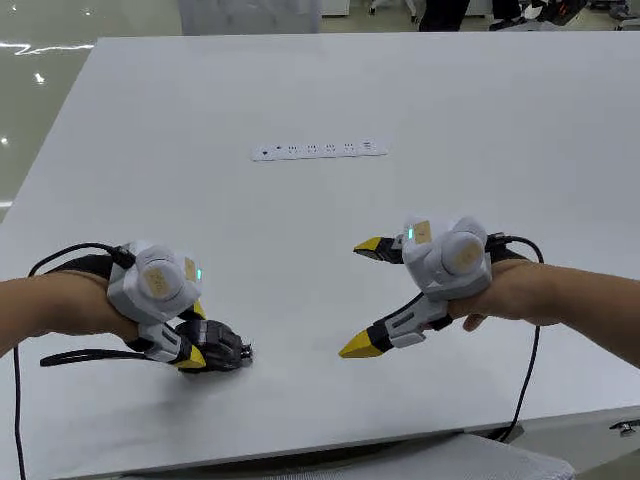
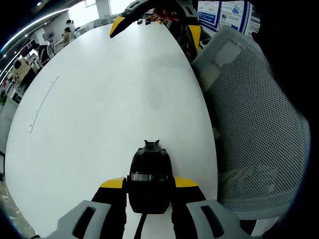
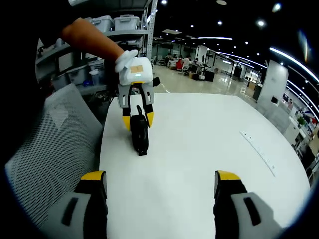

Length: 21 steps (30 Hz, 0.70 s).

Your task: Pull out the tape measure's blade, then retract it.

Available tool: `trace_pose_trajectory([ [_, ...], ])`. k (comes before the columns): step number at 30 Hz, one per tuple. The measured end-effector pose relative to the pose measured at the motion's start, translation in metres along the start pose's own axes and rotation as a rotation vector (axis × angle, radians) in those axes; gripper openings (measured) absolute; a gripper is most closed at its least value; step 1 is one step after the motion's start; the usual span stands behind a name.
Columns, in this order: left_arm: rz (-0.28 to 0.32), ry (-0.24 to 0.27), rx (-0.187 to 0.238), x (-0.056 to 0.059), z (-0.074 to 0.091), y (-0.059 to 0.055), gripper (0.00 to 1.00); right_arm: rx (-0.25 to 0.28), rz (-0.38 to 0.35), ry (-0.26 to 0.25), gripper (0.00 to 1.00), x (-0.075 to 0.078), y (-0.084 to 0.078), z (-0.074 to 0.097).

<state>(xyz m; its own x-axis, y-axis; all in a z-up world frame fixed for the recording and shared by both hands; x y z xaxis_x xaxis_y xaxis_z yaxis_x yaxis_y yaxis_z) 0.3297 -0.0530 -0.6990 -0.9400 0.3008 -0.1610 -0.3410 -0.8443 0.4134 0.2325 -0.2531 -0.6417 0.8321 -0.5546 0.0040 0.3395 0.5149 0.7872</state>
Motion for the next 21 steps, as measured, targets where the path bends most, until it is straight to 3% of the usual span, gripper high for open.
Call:
trace_pose_trajectory([
  [6,-0.003,-0.012,-0.003,-0.002,0.001,-0.001,0.31,-0.011,-0.012,0.016,0.89,-0.002,0.002,-0.016],
  [9,-0.003,-0.014,-0.005,-0.003,0.0,-0.001,0.31,-0.03,0.019,0.006,0.89,-0.002,0.001,-0.025],
  [13,0.001,-0.018,0.001,-0.003,0.0,-0.001,0.31,-0.023,0.022,0.04,0.92,-0.005,0.001,-0.04],
  [21,-0.032,-0.004,-0.023,-0.003,-0.002,-0.001,0.31,-0.05,0.054,0.078,0.83,-0.008,0.0,-0.073],
])
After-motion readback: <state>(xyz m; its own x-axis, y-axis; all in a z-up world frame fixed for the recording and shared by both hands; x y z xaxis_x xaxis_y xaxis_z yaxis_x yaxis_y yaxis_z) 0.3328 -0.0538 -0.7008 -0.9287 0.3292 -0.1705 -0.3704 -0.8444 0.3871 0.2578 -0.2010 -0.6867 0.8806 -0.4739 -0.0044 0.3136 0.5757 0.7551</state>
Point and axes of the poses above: the centre of the closed fingertips' face, and the gripper's own axes: z roughly backward along the fingers, x roughly to its right, y roughly out of its top, the point moved 6 cm from there along z, roughly backward along the fingers, and after that the axes turned 8 degrees about y, right-handed, at the moved point
